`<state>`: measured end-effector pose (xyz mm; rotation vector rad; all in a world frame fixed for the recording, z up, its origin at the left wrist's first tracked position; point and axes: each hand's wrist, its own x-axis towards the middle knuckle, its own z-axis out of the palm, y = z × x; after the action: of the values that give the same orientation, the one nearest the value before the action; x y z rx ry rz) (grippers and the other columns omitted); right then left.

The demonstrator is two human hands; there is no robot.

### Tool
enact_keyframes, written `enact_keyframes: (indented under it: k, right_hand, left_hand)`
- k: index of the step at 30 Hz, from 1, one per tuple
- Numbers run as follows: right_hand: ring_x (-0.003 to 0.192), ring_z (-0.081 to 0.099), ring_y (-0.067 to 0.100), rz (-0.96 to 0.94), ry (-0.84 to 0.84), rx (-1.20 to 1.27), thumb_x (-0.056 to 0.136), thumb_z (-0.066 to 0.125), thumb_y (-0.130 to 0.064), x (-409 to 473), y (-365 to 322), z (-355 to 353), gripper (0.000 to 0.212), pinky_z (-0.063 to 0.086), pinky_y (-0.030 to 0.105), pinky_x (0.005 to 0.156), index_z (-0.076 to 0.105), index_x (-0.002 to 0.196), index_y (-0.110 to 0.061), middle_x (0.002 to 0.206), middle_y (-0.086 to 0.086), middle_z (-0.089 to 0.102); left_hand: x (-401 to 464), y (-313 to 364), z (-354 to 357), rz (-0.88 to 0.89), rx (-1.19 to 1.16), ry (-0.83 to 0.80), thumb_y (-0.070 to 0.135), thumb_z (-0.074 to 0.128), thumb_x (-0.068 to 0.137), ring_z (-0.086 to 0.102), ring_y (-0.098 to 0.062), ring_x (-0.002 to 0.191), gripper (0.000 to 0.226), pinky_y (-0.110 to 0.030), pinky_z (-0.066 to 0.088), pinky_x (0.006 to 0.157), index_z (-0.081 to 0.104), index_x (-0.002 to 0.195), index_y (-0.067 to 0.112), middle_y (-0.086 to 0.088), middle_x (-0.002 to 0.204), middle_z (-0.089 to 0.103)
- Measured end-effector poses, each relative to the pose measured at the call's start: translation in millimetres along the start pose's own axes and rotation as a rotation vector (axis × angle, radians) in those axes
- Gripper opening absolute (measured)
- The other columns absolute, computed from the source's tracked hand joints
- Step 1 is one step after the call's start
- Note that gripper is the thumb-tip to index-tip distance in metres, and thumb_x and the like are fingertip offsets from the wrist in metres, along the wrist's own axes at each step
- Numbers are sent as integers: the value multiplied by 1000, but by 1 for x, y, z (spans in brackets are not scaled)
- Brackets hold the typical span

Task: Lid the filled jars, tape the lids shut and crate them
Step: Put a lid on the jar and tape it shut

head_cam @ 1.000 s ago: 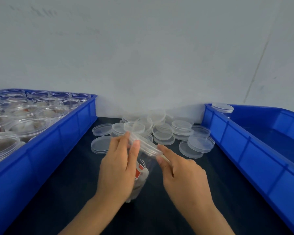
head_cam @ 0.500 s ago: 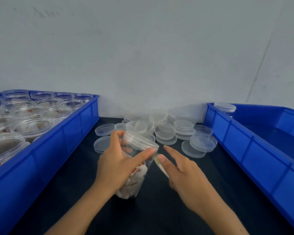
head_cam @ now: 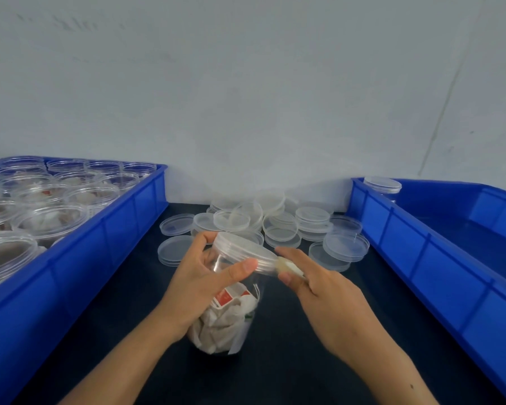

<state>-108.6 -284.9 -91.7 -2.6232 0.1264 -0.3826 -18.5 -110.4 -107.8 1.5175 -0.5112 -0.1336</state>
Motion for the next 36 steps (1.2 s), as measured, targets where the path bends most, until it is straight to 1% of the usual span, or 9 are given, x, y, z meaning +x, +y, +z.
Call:
enact_keyframes:
  k: [9,16,19,21,24,29,31,34,36]
  right_hand:
    - [79,60,9,-12,34,4,100,29,-51,-1,-5,7,44,45,24,71,19,142,-58,85,-7,65]
    - [71,56,7,-36,142,-35,99,29,-52,-4,-10,13,48,41,20,64,22,147,-49,67,-9,53]
    - [62,51,8,-40,160,-52,100,25,-50,-7,-15,18,48,44,24,66,21,148,-45,59,-8,48]
    - [56,49,8,-39,155,-42,101,24,-47,-7,-16,21,49,43,22,63,18,150,-43,57,-8,46]
    - [58,48,8,-43,158,-40,102,25,-45,-8,-15,21,49,44,22,60,15,150,-44,58,-10,44]
    - [63,48,8,-80,146,-86,101,24,-44,-9,-15,16,48,47,26,64,16,148,-48,61,-11,44]
    - [72,55,8,-79,109,-70,100,23,-49,-7,-13,12,47,48,27,71,17,147,-51,66,-12,51]
    - [95,58,10,22,14,43,96,25,-57,-5,-11,6,49,39,27,78,20,145,-51,99,-11,67]
    - [89,53,7,65,-19,90,96,28,-58,-5,-10,4,52,36,24,75,21,146,-46,103,-11,64]
  left_hand:
    - [-3,-2,-2,54,-41,-93,41,70,62,71,-8,88,62,-15,54,65,38,111,23,16,95,73]
    - [-7,-3,0,105,54,-43,58,51,86,64,-8,97,37,-25,52,77,52,102,24,8,100,62]
    - [-14,-4,12,219,314,173,63,29,95,54,3,99,47,-25,50,79,50,126,34,18,114,45]
    - [-19,-3,19,231,481,229,75,26,86,51,5,106,73,-33,51,87,29,147,35,28,124,37]
    - [-19,-1,19,185,593,210,89,46,63,48,2,118,95,-34,48,96,28,143,40,27,133,43]
    - [-12,0,16,112,482,247,88,63,40,52,20,94,68,-16,44,76,43,99,60,39,96,57]
    - [-9,-1,14,102,406,236,82,67,39,54,22,92,69,-15,45,75,47,100,55,43,96,58]
    - [-5,0,7,81,255,224,70,77,40,63,10,89,75,-21,50,77,56,105,38,32,97,66]
    - [-4,1,3,81,177,193,60,88,44,67,4,87,74,-18,52,72,59,106,30,23,95,71]
